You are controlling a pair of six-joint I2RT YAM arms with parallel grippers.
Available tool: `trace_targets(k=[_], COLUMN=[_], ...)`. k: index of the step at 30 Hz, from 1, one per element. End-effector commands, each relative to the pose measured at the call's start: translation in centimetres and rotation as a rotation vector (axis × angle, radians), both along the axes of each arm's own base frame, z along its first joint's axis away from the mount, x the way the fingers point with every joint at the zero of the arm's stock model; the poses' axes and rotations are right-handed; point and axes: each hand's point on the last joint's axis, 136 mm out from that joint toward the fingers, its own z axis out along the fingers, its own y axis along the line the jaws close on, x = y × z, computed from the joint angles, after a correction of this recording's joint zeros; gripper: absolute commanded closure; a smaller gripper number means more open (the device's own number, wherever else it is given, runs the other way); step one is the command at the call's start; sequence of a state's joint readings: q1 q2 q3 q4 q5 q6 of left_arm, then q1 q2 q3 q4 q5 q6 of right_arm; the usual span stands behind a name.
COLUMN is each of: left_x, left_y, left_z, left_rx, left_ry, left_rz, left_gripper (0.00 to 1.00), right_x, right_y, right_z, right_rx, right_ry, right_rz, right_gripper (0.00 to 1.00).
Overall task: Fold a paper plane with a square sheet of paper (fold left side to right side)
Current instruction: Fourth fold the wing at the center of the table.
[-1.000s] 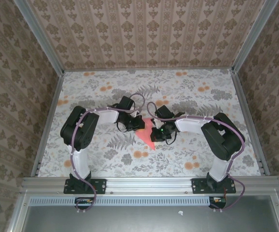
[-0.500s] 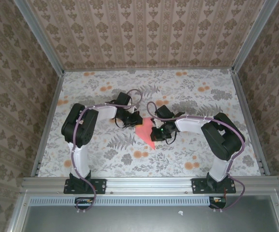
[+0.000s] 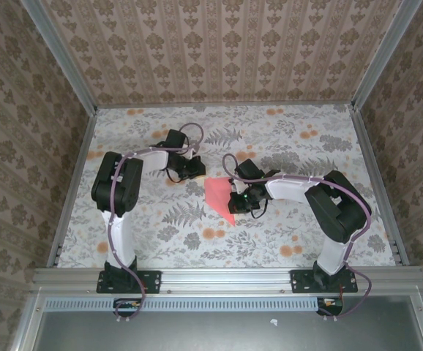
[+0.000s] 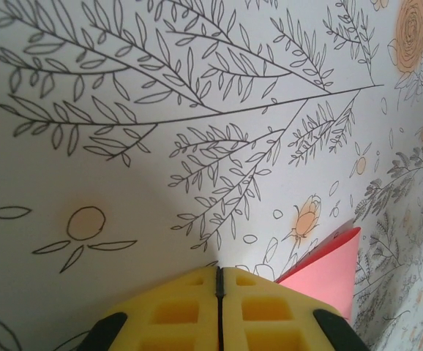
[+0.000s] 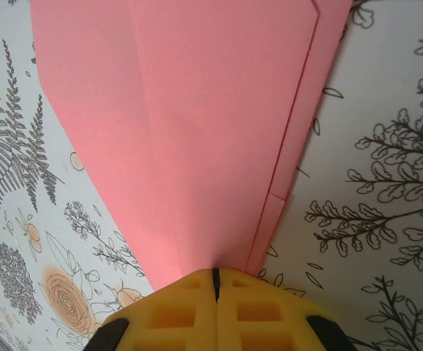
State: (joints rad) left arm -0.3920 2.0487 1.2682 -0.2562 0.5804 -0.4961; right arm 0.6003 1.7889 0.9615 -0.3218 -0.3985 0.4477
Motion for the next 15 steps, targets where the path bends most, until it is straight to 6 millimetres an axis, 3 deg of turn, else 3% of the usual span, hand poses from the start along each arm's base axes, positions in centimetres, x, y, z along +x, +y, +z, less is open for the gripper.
trace_targets(k=[1,5,9,11,15], left_x=[1.5,1.2,-0.3,-1.5,-4.5], left_y=[2.1,2.8,3.7,3.9,3.5], left_z=[-0.5,2.5,5.7,7.1,8.1], left_rx=[0.087,0.071,0.064,0.049,0.022], left_ry=[-0.058,-0.118,-0.167,-0.181,-0.174], left_rz=[0.038,0.055,0.076,0.084,0.086], left_gripper=[0.90,0.82,0.74,0.69,0.59], right_x=[-3.6,-2.0,0.8,2.0,3.5], right_y=[-3.6,-1.5,0.3,0.2,-2.2], right_z=[-3.5,-1.7,2.0,3.9,6.6], right_rx=[-0.184,-0.055,0.079,0.107,0.076], right_ry=[0.144,0.080,-0.060,-0.136,-0.299], right_rz=[-0.014,-0.044,-0.097,-0.120,-0.160], right_gripper=[1.00,0.94,0.79,0.71,0.50])
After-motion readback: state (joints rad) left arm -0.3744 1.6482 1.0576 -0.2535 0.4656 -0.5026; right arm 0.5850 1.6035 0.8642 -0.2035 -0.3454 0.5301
